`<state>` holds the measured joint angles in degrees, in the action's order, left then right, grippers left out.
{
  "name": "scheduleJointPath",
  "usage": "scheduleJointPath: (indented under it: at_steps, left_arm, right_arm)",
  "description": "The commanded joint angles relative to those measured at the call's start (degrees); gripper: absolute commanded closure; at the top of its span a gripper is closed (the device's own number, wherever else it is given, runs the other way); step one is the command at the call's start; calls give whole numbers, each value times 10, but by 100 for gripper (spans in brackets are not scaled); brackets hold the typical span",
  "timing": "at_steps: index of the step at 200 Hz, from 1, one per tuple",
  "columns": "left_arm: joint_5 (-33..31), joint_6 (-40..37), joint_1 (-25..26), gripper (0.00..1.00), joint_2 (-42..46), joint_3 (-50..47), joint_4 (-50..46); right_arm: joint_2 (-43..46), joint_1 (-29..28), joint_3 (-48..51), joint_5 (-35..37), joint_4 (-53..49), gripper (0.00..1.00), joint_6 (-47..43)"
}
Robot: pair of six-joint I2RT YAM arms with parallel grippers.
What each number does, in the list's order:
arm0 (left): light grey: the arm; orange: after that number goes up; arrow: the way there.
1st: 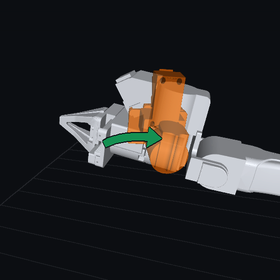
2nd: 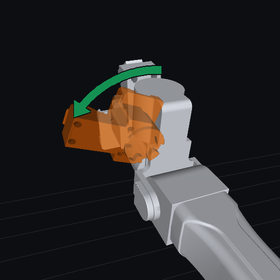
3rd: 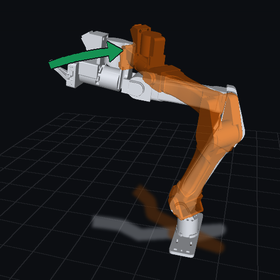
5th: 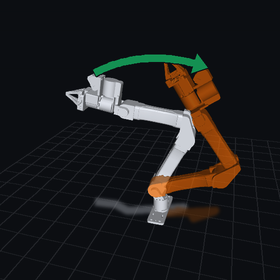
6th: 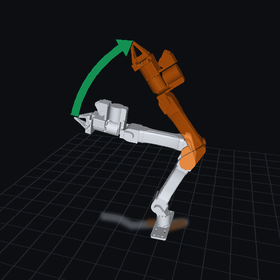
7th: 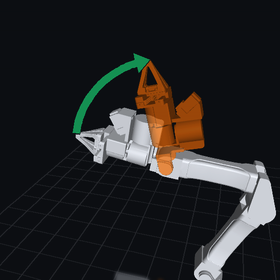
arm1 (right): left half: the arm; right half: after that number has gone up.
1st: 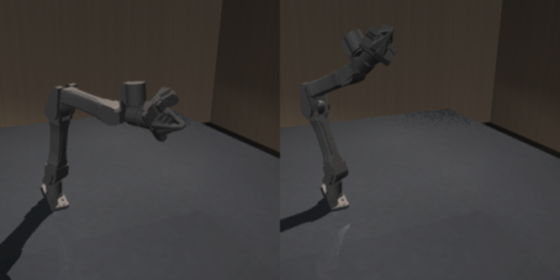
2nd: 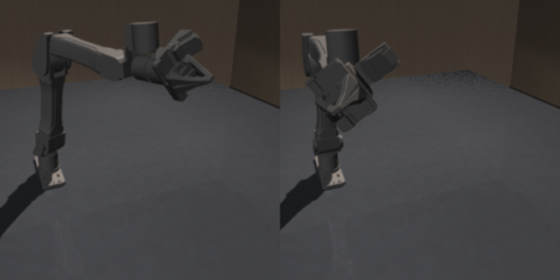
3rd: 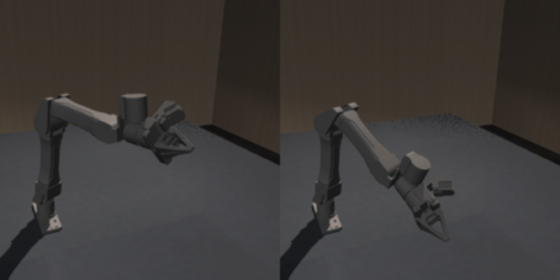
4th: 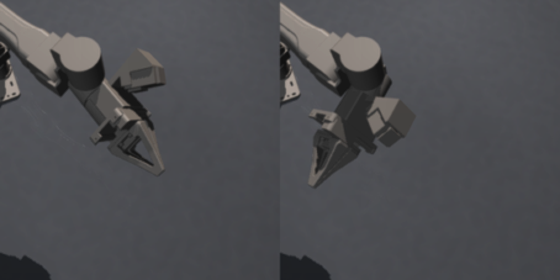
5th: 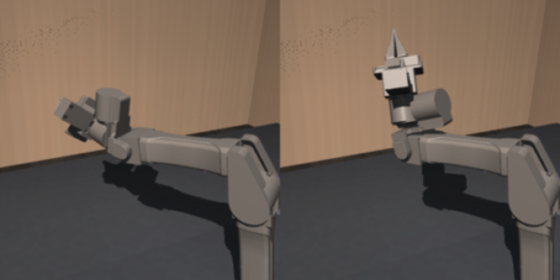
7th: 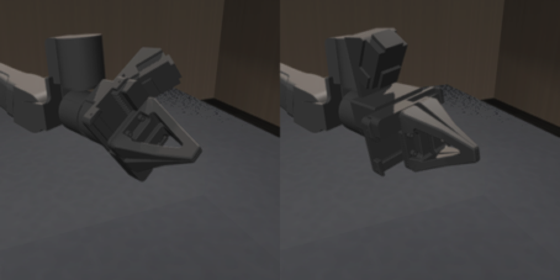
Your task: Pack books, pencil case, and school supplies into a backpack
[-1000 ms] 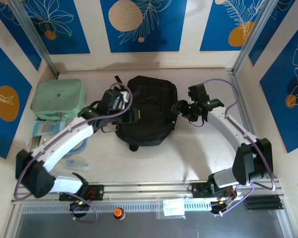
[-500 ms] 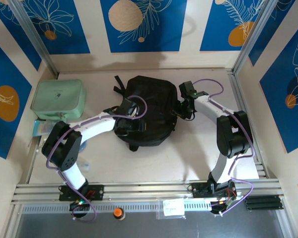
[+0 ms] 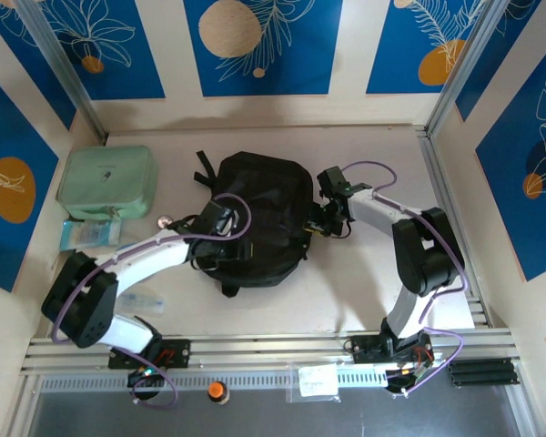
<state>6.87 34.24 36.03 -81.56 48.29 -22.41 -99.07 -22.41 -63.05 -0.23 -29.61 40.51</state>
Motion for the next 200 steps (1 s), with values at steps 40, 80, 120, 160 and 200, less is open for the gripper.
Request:
scheduleJointPath:
  at_steps: [40, 80, 120, 160, 200]
  left_arm:
    - [-41, -42, 3, 38, -73, 218, -70]
    - [-69, -26, 2, 42, -205, 360, -117]
    - [-69, -22, 6, 48, -303, 462, -175]
    - [-63, -13, 17, 52, -357, 508, -190]
    - [-83, -12, 26, 53, -404, 556, -226]
  right_arm:
    - [83, 4, 12, 13, 38, 51, -3]
    - [62, 4, 10, 18, 62, 43, 11]
    - [65, 6, 17, 35, 67, 37, 10]
    - [63, 8, 25, 36, 72, 37, 8]
    - [59, 9, 34, 30, 78, 38, 11]
